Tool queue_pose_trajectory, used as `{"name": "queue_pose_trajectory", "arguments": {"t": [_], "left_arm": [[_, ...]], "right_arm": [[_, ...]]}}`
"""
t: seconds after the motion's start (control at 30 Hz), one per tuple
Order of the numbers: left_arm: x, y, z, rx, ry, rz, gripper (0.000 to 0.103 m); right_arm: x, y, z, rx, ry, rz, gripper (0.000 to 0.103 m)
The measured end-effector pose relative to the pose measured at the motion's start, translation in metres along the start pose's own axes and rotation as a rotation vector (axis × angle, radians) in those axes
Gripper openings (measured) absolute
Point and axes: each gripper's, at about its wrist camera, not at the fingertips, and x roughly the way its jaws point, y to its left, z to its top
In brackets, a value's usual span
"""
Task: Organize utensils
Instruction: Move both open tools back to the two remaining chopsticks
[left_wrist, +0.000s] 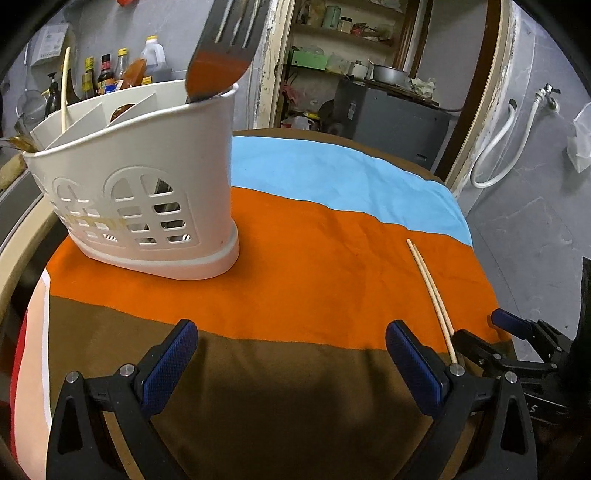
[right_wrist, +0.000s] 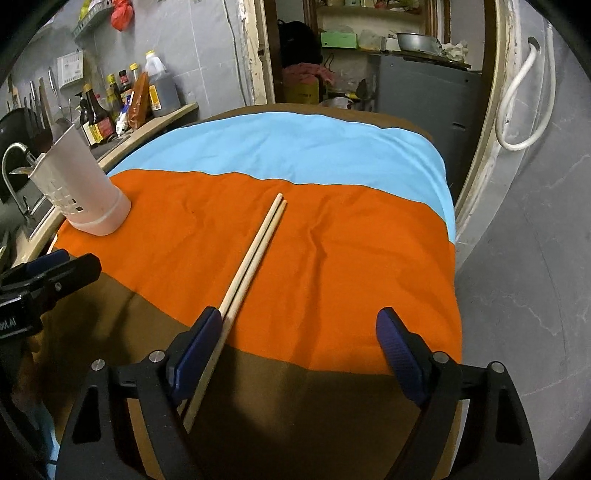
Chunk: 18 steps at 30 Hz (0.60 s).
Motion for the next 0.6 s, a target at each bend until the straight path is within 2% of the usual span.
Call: {"name": "queue_pose_trajectory", "arguments": {"t": [0.2, 0.27, 0.37, 0.5, 0.57, 0.6], "left_arm": [[0.004, -0.002, 0.002, -0.006, -0.008, -0.007, 0.102], [0.006, -0.003, 0.003, -0.007, -0.009, -0.01, 0.102], [0.009, -0.007, 0.005, -0.005, -0.007, -0.041, 0.102], [0.013, -0.022, 0.008, 0.025, -0.005, -0.108, 0.1], [0.016, -0.031, 0.011, 0.044, 0.004, -0.141, 0.088], [0.018, -0.034, 0.012, 0.052, 0.012, -0.158, 0.085]], "right_arm": [[0.008, -0.001, 0.004, -0.003, 0.03, -0.032, 0.082], [0.013, 0.001, 0.006, -0.019, 0.037, -0.054, 0.078], [0.015, -0.007, 0.01, 0.0, 0.034, -0.067, 0.069], [0.016, -0.022, 0.011, 0.007, 0.023, -0.063, 0.049], [0.015, -0.029, 0.011, 0.004, 0.017, -0.043, 0.04], [0.015, -0.032, 0.012, 0.004, 0.015, -0.037, 0.03]]}}
